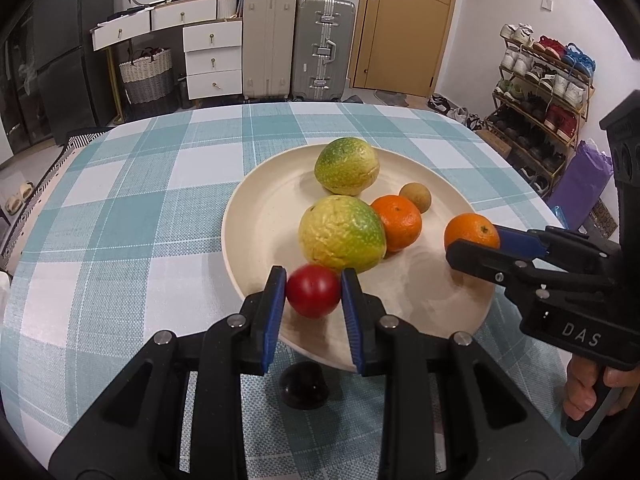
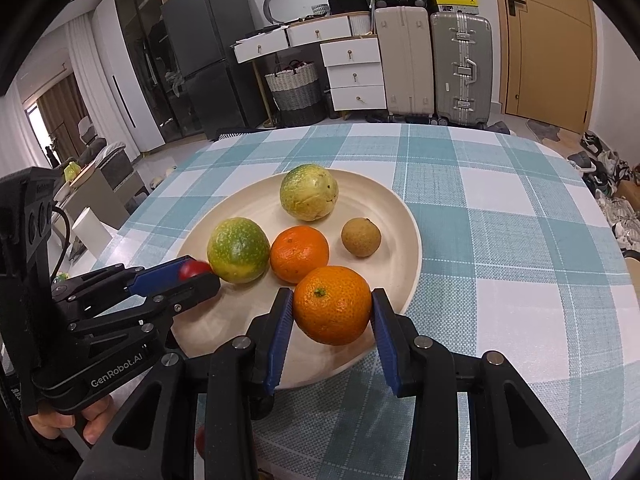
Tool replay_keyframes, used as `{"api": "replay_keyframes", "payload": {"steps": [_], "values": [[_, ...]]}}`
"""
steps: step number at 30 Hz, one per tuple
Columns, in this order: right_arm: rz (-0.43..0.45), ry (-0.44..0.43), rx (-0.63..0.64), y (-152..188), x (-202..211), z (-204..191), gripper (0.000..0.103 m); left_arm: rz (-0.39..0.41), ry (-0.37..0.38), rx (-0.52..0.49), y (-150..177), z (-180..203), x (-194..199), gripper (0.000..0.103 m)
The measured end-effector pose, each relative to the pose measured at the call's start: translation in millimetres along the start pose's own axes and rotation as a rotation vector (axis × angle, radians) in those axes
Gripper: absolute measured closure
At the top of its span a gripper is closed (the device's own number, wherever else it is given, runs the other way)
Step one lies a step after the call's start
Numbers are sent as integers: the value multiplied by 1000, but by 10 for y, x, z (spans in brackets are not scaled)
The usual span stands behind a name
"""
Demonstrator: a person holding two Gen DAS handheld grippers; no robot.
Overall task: Organize fruits
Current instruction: 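Carry the tomato and orange onto the cream plate and open both tools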
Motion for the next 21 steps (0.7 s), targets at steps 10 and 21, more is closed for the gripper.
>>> {"api": "replay_keyframes", "payload": {"steps": [10,21], "values": [[26,29,4,-17,168,32,51,22,5,17,-9,-50,207,58],[56,27,-15,56,498,58,1,63,-7,26,133,-121,660,8]]}}
Point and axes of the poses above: each gripper's, at about its wrist camera, not at the fingertips, and x roughly against the way its jaws point, z to its right, y to its underside, the point moved 6 cm from there along -x, roughly the way its jaws point, and after that the axes turned 3 degrees about x, right-handed, at the moved point
